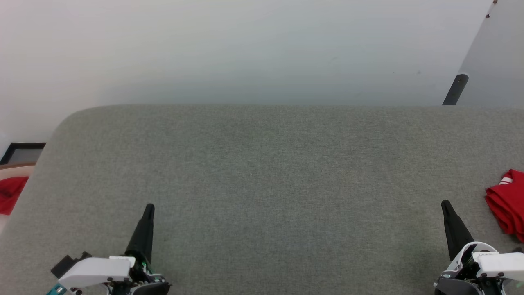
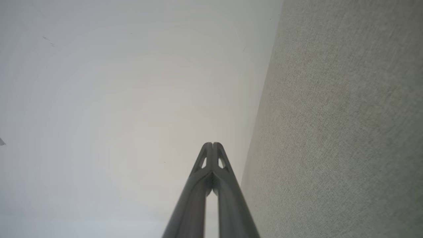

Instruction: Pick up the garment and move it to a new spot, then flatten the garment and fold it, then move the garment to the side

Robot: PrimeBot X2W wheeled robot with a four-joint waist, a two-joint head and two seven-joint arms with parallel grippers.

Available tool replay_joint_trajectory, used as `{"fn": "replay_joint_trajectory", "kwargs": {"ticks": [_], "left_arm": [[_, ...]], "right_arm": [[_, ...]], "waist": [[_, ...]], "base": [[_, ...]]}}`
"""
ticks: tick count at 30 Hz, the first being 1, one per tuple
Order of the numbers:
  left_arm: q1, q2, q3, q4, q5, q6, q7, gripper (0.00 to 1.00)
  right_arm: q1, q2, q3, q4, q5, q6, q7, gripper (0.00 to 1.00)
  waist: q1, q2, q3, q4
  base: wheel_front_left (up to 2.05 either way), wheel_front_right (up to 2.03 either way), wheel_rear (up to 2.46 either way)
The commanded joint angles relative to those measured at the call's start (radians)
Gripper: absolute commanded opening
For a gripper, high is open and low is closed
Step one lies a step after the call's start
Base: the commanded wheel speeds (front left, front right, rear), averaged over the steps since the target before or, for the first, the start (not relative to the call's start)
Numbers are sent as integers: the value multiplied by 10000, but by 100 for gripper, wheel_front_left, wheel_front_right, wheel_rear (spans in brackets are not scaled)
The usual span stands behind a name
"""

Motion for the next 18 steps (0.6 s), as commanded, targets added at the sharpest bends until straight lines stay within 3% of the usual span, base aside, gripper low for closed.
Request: {"fn": "replay_joint_trajectory", "kwargs": {"ticks": [1, 18], "left_arm": [[-131, -26, 32, 37, -197, -32, 52, 0], [-148, -55, 77, 47, -195, -31, 108, 0]], "right_arm": [[-179, 52, -32, 32, 195, -3, 56, 0], [-129, 58, -29, 37, 254, -3, 60, 0]], "waist": [[-1, 0, 4, -4], [-1, 0, 8, -8]], "base": [[0, 0, 0], [0, 0, 0]]}}
